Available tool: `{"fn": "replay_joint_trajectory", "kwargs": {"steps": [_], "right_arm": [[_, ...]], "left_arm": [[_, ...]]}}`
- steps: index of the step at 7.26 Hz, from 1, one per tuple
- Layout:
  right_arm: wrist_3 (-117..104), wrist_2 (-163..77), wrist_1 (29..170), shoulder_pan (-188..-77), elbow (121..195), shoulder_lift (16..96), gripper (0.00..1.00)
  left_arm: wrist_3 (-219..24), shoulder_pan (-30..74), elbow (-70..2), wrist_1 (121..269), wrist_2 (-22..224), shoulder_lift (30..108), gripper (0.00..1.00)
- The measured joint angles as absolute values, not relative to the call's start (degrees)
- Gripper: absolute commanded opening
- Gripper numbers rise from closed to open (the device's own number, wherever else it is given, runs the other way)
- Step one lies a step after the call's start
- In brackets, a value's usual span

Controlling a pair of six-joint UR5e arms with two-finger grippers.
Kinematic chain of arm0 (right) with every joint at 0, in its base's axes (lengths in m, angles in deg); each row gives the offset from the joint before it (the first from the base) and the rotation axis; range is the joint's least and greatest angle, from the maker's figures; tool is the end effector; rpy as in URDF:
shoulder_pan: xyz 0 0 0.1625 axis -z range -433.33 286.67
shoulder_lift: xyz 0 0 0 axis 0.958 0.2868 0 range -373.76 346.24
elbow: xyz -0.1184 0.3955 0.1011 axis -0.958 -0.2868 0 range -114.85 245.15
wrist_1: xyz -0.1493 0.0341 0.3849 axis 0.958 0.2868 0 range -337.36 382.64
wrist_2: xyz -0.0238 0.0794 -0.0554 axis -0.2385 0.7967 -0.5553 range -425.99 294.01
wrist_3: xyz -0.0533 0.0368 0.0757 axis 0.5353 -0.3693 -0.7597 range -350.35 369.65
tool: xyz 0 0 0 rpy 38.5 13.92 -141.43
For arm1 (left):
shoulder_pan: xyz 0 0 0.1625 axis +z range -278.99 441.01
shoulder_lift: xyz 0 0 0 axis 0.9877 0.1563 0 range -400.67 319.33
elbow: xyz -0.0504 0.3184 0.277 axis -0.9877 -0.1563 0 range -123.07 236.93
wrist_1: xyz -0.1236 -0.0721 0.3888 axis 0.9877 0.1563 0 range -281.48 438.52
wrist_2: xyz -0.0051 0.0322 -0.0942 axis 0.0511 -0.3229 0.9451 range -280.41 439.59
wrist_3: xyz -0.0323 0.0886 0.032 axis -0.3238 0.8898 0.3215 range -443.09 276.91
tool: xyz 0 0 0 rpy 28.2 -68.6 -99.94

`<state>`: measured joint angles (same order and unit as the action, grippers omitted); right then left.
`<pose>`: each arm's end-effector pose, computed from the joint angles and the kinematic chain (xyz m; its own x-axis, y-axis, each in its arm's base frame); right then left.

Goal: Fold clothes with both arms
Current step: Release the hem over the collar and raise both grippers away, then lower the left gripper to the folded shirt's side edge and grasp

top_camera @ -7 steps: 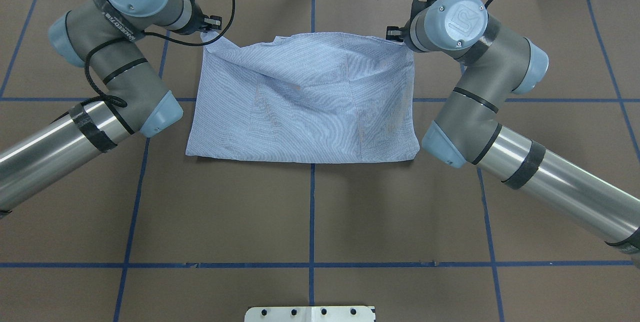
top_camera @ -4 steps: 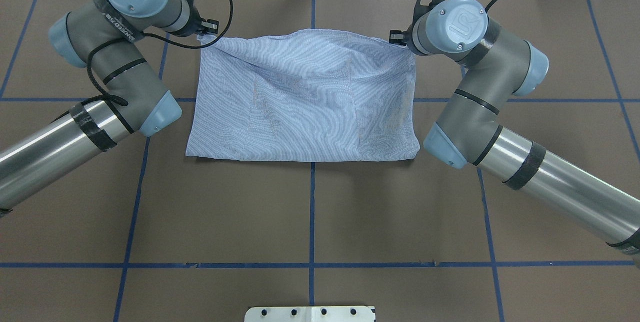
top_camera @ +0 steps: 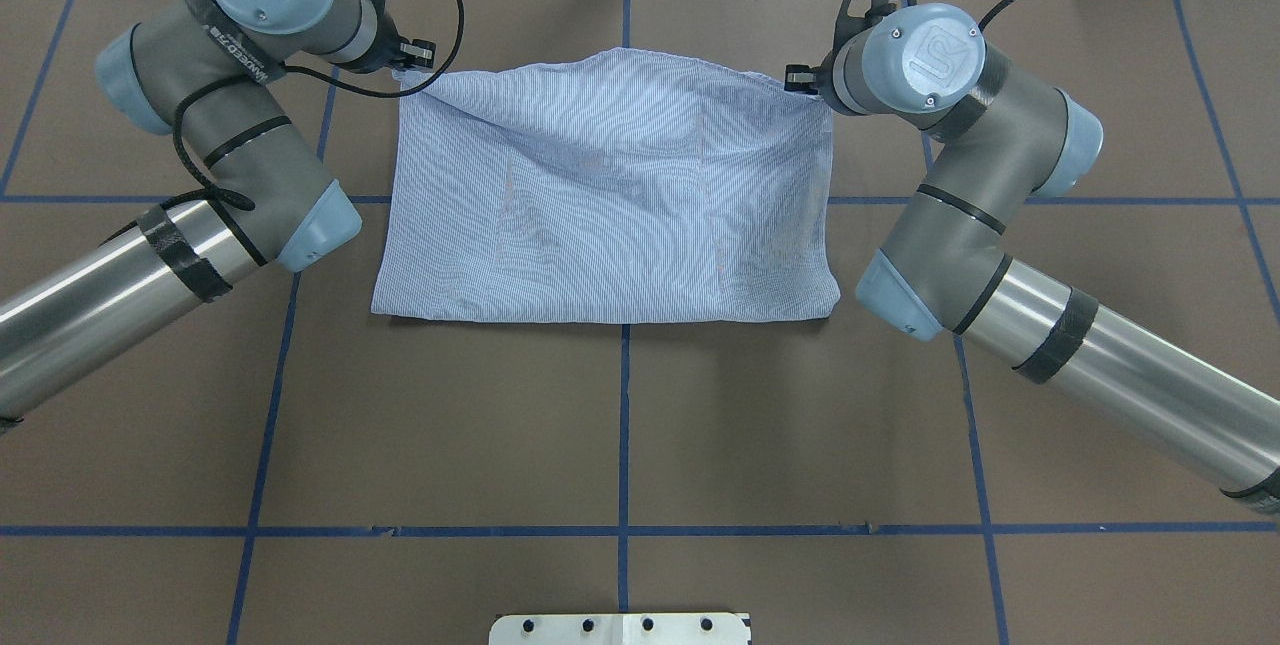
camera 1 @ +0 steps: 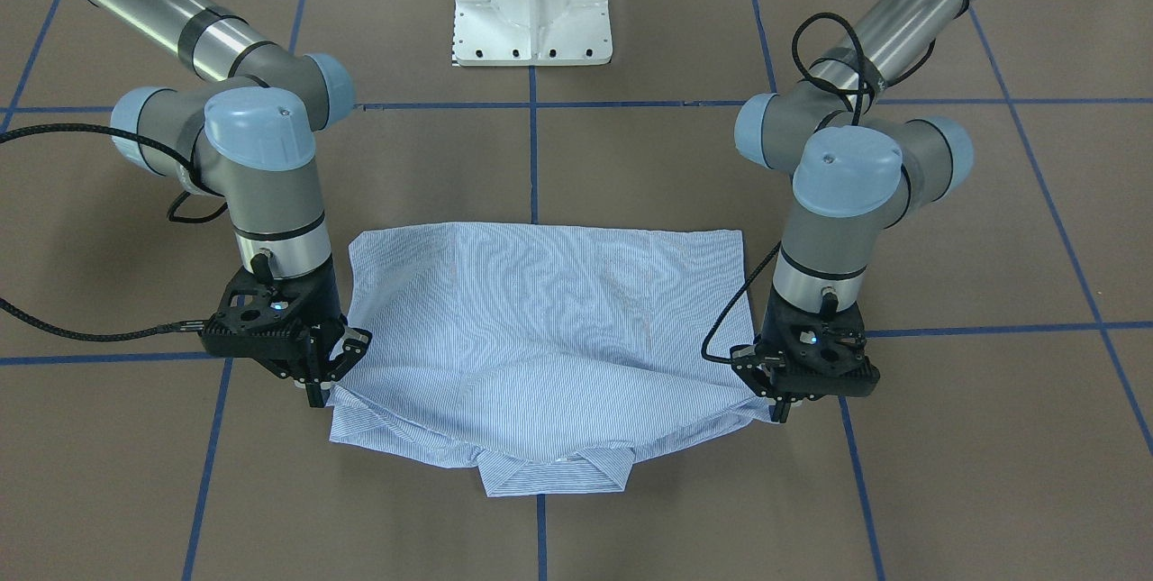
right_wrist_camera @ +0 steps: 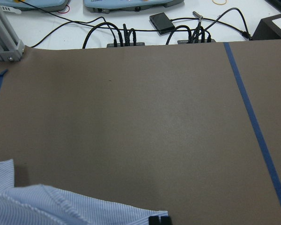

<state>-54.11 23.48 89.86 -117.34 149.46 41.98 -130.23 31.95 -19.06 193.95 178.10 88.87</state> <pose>-0.4274 -0.5993 0.3105 0.7124 0.0733 0.6979 -0.4291 0.8324 0.3506 0.4110 -0.6547 0.3058 0.7594 0.1511 -0.6329 0.2117 0.8623 0.4599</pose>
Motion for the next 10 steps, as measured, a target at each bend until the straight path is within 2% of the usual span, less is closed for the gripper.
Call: {"fn": "replay_joint_trajectory", "kwargs": {"steps": [3, 5, 7, 9, 10], "right_arm": [[-51.47, 29.74, 90.25, -119.92, 149.82, 41.23, 1.0], [-47.39, 35.02, 90.85, -121.8, 150.95, 41.79, 1.0], [-46.77, 35.68, 90.92, -121.86, 152.72, 42.69, 1.0], [-46.77, 35.63, 90.88, -121.64, 153.16, 43.04, 1.0], [-46.78, 35.62, 90.86, -121.62, 153.19, 43.07, 1.0]], "left_arm": [[-130.21, 30.16, -21.44, 196.1, 183.66, 87.01, 1.0], [-131.34, 30.3, -30.09, 196.37, 185.74, 80.43, 1.0], [-139.72, 36.8, -40.29, 196.48, 183.38, 71.83, 1.0], [-146.8, 45.14, -43.77, 197.74, 178.25, 68.54, 0.98], [-147.64, 46.97, -44.17, 200.19, 177.47, 66.69, 0.93]]}}
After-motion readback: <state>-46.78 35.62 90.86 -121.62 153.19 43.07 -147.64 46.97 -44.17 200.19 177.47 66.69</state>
